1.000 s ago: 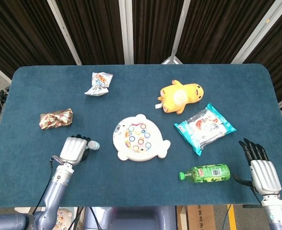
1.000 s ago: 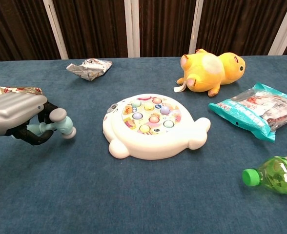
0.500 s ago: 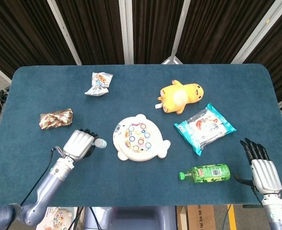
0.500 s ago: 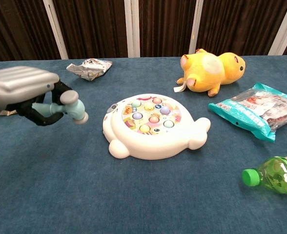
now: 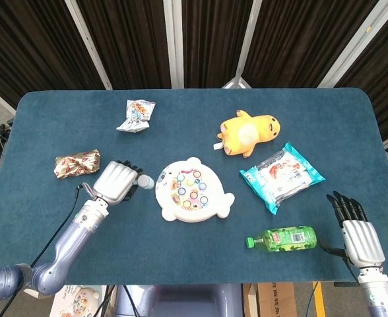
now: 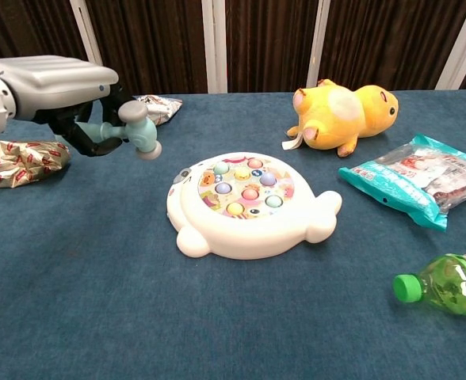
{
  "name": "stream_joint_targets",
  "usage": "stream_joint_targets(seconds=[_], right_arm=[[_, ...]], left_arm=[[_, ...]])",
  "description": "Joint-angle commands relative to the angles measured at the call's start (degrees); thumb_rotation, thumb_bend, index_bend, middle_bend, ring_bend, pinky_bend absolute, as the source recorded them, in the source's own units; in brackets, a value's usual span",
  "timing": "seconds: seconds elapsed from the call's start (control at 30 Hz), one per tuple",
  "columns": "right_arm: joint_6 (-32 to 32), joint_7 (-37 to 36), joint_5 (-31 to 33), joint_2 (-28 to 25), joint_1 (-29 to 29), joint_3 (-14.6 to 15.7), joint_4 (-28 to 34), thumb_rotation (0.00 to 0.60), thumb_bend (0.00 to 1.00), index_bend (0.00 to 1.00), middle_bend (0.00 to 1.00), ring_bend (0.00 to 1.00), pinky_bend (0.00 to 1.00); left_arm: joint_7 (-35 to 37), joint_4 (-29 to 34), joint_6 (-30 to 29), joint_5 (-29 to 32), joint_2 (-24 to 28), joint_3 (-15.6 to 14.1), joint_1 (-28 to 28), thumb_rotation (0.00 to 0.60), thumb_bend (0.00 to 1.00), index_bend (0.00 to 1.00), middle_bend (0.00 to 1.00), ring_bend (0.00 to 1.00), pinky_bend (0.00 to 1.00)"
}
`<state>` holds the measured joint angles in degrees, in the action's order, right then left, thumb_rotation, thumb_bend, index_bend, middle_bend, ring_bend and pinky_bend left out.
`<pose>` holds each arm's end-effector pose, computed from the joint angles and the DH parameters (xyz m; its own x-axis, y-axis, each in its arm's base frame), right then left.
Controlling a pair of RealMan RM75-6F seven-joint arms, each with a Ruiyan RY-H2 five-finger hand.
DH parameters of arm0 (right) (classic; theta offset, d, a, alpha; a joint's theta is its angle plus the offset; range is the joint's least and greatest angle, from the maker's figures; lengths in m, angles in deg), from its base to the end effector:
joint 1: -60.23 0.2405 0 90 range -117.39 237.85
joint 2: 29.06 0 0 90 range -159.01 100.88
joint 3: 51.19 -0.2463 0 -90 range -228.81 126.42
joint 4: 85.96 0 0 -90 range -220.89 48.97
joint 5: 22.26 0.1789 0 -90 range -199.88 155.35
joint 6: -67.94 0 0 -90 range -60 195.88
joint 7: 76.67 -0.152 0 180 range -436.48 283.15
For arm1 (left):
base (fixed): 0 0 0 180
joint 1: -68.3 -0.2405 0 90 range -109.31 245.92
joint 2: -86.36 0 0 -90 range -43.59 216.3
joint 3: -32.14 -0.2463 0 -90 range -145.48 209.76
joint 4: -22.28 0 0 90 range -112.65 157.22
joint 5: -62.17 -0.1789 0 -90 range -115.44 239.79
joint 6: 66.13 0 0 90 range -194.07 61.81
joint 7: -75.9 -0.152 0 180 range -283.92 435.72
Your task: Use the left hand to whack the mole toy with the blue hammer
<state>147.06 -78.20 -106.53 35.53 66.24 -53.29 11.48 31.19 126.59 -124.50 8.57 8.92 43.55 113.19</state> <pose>-0.2803 -0.1864 0.1584 0.2765 -0.1212 0.9533 -0.9605 -0.0015 0.2784 -0.1054 0.3244 0.0585 0.6537 0.1540 0.7409 0.7181 -0.4352 -0.5431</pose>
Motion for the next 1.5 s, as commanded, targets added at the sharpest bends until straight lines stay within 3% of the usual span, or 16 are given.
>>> stream_joint_targets(seconds=[0.03,0.37,0.67,1.5], right_arm=[[-0.05,-0.27,0.06,-0.04,0.00,-0.01,0.10,0.600,0.19,0.00,0.00,0.00,0.00],[-0.93,-1.54,1.02,-0.45,0.18,-0.16,0.52,0.600,0.19,0.00,0.00,0.00,0.00],[-1.27,-2.46,1.47,-1.00,0.16,-0.21,0.75,0.600,0.19,0.00,0.00,0.00,0.00],[-1.88,-4.36,1.90,-1.78,0.10,-0.11,0.68,0.600,0.19,0.00,0.00,0.00,0.00]], left_arm=[[-3.78,-0.30,1.18,6.00,-0.97,1.76,3.72,0.600,0.70,0.66,0.50,0.38,0.54],[-9.67,-3.49,2.46,17.70,-4.53,3.66,12.63,0.600,0.70,0.66,0.50,0.38,0.54],[-11.19,-6.54,3.61,24.98,-6.42,3.36,18.08,0.600,0.70,0.66,0.50,0.38,0.54],[-8.22,-16.70,5.71,29.33,-13.30,-0.03,24.24,0.600,0.70,0.66,0.50,0.38,0.54]])
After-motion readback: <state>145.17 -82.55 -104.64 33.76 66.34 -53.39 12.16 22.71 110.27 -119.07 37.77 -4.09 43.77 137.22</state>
